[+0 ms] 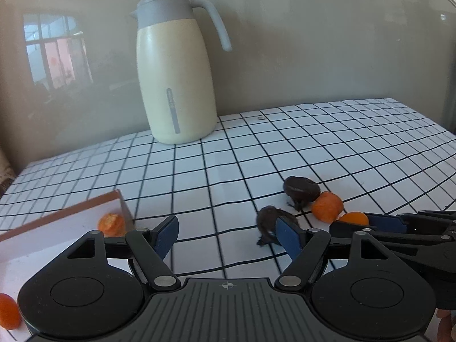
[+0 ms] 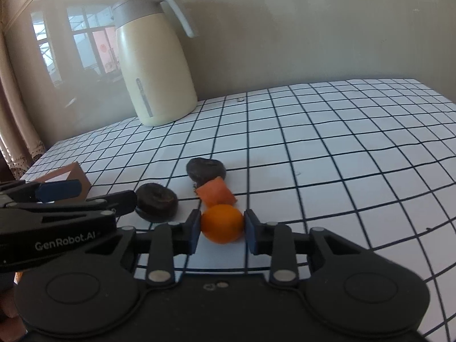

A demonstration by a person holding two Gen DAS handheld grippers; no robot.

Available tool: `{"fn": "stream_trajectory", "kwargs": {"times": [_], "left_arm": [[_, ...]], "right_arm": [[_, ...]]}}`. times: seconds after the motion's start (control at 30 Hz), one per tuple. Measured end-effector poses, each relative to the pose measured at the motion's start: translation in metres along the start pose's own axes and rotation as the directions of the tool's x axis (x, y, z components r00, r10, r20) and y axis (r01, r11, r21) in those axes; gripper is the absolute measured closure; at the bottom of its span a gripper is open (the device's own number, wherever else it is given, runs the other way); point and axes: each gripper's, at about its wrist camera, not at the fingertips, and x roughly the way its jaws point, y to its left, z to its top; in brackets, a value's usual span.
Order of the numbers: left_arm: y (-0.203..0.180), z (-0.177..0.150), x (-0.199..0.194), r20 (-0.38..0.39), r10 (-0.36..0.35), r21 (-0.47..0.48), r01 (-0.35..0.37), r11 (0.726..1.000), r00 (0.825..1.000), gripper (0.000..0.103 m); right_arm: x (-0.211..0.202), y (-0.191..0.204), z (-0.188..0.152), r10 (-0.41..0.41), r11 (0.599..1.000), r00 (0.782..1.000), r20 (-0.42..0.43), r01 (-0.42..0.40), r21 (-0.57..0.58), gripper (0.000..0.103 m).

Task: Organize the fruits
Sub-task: 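Close the left tool on a dark date while the right tool grasps a kumquat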

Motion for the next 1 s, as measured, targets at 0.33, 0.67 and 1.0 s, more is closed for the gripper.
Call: {"fn": "stream_trajectory", "kwargs": {"times": [0.33,0.67,1.0], "left_arm": [[-0.03,-0.004,0.016,-0.015,-0.014,-0.007,0.014,1.0,1.0,0.028],[-0.037,-0.007,0.024,-0.025,-0.033,-0.047,0.032,0.998,0.999,0.062],[-0.033,-0.02,0.009,-0.003,-0.033,-0.07,0.032,0.997,0.999,0.063]], "right_arm": [[-0.01,-0.023,-0.002,-0.07,0.997,0.997,0.023,0.07,0.016,0.079],[-0.012,-0.031,-0.003,-0.069,0.997,0.997,0.022,0.069,0.04,0.078],[-0.016,-0.03,-0.006,-0.068,0.997,0.997,0.024,0.067,0.044,0.079]]}}
